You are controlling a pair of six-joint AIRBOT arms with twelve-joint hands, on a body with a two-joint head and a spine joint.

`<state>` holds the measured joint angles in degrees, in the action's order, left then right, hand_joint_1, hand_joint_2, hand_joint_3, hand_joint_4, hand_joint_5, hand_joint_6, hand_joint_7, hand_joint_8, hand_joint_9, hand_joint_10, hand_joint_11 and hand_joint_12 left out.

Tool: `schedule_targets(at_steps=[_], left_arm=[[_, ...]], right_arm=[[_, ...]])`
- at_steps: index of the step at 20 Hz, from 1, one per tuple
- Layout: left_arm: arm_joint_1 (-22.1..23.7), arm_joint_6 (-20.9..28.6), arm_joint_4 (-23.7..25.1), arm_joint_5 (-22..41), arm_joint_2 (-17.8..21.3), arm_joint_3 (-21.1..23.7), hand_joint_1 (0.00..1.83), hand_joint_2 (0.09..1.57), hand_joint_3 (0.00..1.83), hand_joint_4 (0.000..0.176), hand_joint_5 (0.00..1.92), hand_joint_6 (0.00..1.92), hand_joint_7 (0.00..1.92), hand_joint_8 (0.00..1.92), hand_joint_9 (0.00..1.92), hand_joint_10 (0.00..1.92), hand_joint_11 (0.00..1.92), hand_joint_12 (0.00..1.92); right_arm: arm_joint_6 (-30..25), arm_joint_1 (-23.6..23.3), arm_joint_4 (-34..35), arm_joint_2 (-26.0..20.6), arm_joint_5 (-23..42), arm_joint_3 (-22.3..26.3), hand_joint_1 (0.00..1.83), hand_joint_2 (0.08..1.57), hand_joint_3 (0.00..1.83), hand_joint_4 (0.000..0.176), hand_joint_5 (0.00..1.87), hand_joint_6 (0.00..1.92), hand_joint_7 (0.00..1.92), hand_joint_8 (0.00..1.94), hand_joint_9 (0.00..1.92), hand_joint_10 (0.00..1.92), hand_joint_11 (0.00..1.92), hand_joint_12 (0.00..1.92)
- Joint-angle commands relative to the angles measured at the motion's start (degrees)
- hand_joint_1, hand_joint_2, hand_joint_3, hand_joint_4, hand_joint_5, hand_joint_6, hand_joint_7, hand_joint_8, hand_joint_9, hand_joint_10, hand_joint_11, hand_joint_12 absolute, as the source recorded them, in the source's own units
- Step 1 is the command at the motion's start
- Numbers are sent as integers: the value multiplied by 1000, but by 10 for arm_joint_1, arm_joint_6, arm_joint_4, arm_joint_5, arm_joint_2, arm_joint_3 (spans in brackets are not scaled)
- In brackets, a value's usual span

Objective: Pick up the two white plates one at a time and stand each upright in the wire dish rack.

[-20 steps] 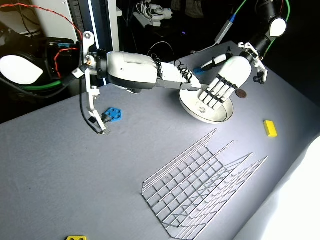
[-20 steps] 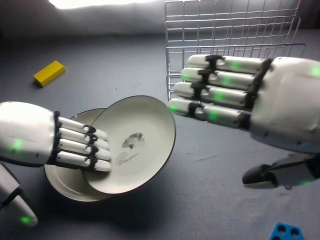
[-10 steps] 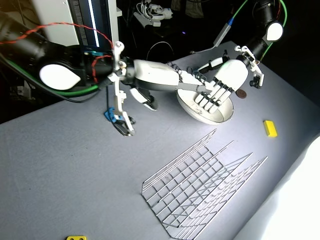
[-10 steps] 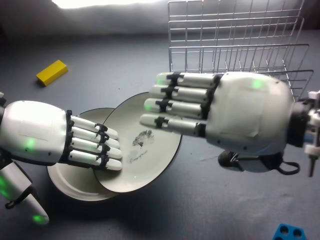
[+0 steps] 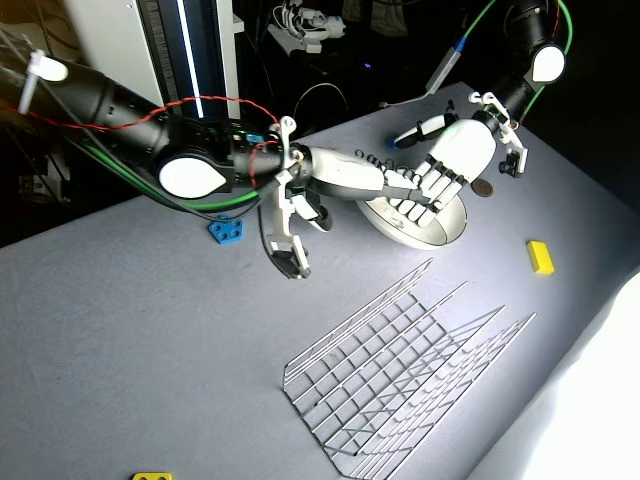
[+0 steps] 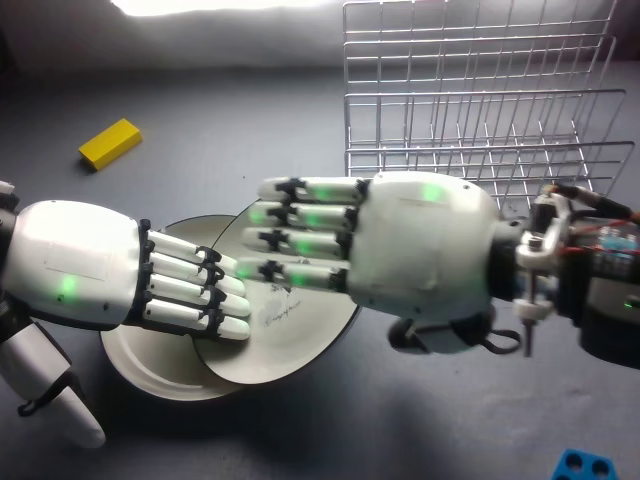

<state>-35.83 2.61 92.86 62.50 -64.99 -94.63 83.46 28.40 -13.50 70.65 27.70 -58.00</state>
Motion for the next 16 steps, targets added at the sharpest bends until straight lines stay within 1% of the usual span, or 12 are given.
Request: schedule_targets(at_steps=[1, 6, 8, 10, 11, 13, 15, 16], left_arm=[[-5, -1, 23, -14, -20, 5, 0, 1011, 6, 0, 0, 0, 0, 0, 0, 0, 0, 0], [-5, -1, 23, -15, -21, 3, 0, 1002, 2, 0, 0, 0, 0, 0, 0, 0, 0, 0], [-5, -1, 23, -15, -21, 2, 0, 1002, 2, 0, 0, 0, 0, 0, 0, 0, 0, 0], [-5, -1, 23, -15, -21, 2, 0, 1009, 5, 0, 0, 0, 0, 0, 0, 0, 0, 0], [-5, -1, 23, -15, -21, 2, 0, 1008, 4, 0, 0, 0, 0, 0, 0, 0, 0, 0], [-5, -1, 23, -15, -21, 2, 0, 1001, 1, 0, 0, 0, 0, 0, 0, 0, 0, 0], [-4, -1, 23, -15, -22, 1, 0, 1004, 2, 0, 0, 0, 0, 0, 0, 0, 0, 0], [-4, -1, 23, -15, -22, 1, 0, 1006, 3, 0, 0, 0, 0, 0, 0, 0, 0, 0]], right_arm=[[2, -8, 2, 2, 64, -2, 979, 909, 2, 0, 0, 0, 0, 0, 0, 0, 0, 7], [2, -37, 2, 33, 40, -22, 942, 920, 4, 0, 0, 0, 0, 0, 0, 0, 28, 14], [3, -40, 2, 39, 34, -26, 958, 914, 1, 0, 0, 0, 0, 0, 0, 0, 14, 12], [3, -41, 2, 42, 31, -29, 911, 947, 14, 0, 0, 0, 0, 0, 0, 0, 16, 18], [3, -39, 2, 43, 30, -29, 951, 938, 9, 0, 0, 0, 0, 0, 0, 0, 29, 27], [3, -35, 2, 46, 30, -34, 959, 938, 0, 0, 18, 3, 44, 7, 45, 9, 0, 365], [3, -33, 2, 51, 30, -43, 981, 928, 0, 0, 65, 13, 110, 14, 116, 25, 0, 575], [3, -32, 3, 55, 30, -49, 975, 941, 1, 0, 109, 21, 169, 22, 179, 40, 0, 724]])
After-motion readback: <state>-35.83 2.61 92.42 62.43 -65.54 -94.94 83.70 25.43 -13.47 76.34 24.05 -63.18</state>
